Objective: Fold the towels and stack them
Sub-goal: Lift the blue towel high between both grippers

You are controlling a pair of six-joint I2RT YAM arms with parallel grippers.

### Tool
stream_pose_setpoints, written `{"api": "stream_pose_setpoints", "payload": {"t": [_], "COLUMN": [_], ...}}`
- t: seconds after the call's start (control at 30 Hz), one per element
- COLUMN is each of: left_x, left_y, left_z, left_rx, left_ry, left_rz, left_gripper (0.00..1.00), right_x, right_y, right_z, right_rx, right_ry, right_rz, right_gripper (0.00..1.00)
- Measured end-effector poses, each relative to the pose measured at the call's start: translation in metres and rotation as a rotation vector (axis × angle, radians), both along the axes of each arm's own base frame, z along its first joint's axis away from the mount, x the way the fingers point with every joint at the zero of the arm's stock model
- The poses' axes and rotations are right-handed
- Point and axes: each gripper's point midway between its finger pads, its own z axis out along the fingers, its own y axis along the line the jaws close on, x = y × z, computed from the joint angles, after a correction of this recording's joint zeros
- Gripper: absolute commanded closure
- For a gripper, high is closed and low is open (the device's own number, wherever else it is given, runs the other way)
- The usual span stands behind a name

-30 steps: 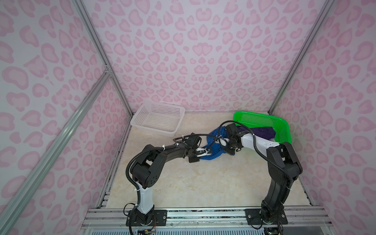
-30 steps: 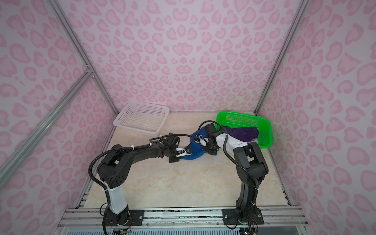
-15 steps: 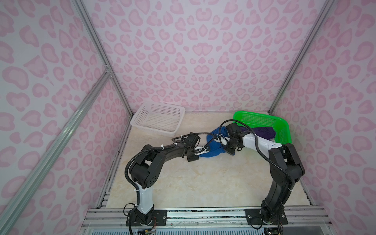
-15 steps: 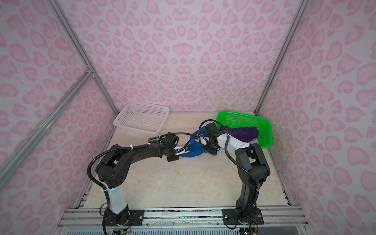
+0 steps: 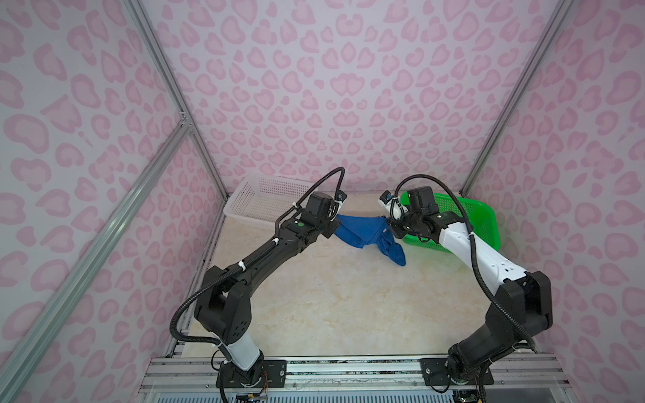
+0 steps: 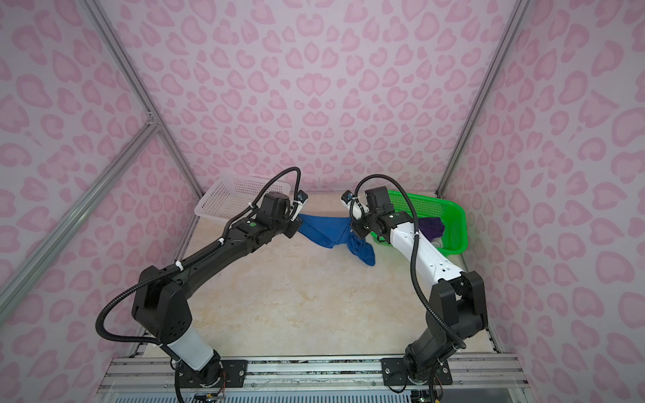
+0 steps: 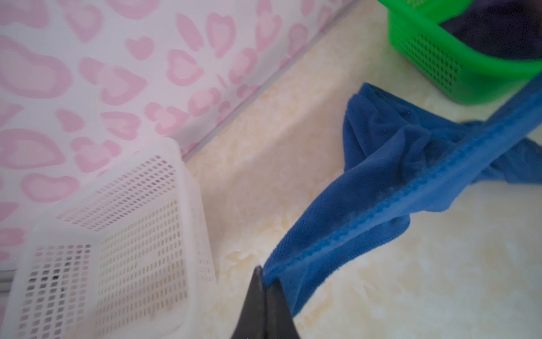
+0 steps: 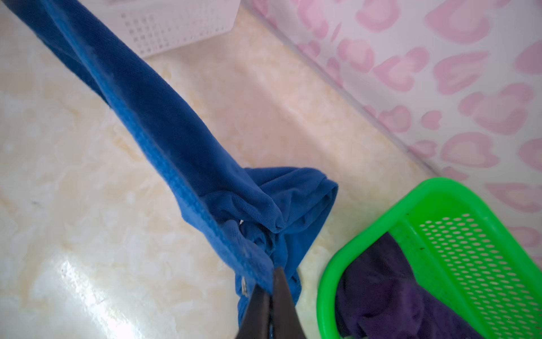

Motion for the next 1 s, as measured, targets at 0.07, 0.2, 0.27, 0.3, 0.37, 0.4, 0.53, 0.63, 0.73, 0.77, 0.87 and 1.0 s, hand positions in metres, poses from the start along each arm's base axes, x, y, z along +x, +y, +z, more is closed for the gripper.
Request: {"api": "stream_pose_setpoints", "payload": {"t": [0.07, 0.2, 0.27, 0.3, 0.37, 0.4, 0.53, 0.63, 0.73, 0.77, 0.87, 1.0], "left_x": [0.006, 0.006, 0.002, 0.0, -0.006, -0.01, -0.028, -0.047, -0.075, -0.085, -0.118, -0.153], "left_y": [0.007, 0.022, 0.026, 0.027, 0.031, 0.032, 0.04, 0.045, 0.049, 0.05, 0.052, 0.056], "left_z": [0.034, 0.103, 0.138, 0.153, 0.179, 0.193, 0.23, 0.248, 0.266, 0.272, 0.299, 0.33], "left_rx": [-0.047, -0.145, -0.195, -0.211, -0.235, -0.248, -0.272, -0.287, -0.311, -0.324, -0.383, -0.464], "left_ry": [-0.038, -0.122, -0.161, -0.176, -0.205, -0.219, -0.238, -0.241, -0.248, -0.255, -0.293, -0.339], "left_rz": [0.079, 0.182, 0.199, 0.2, 0.199, 0.194, 0.17, 0.14, 0.099, 0.081, 0.011, -0.067], "left_gripper": [0.97, 0.97, 0.97, 0.97, 0.97, 0.97, 0.97, 0.97, 0.97, 0.97, 0.97, 0.97], "right_x": [0.001, 0.001, 0.002, 0.001, -0.003, -0.005, -0.024, -0.051, -0.08, -0.091, -0.122, -0.16], "right_y": [0.004, 0.005, 0.002, 0.001, 0.0, 0.0, 0.001, 0.003, 0.003, 0.003, 0.007, 0.018], "right_z": [0.031, 0.097, 0.138, 0.154, 0.185, 0.198, 0.244, 0.269, 0.288, 0.295, 0.314, 0.336], "right_rx": [0.039, 0.101, 0.14, 0.154, 0.179, 0.192, 0.212, 0.213, 0.208, 0.212, 0.217, 0.24], "right_ry": [-0.051, -0.172, -0.252, -0.284, -0.341, -0.365, -0.452, -0.508, -0.564, -0.583, -0.647, -0.715], "right_rz": [-0.014, -0.037, -0.055, -0.056, -0.055, -0.052, -0.013, 0.029, 0.068, 0.079, 0.125, 0.194], "right_gripper": [1.0, 1.0, 1.0, 1.0, 1.0, 1.0, 1.0, 1.0, 1.0, 1.0, 1.0, 1.0]}}
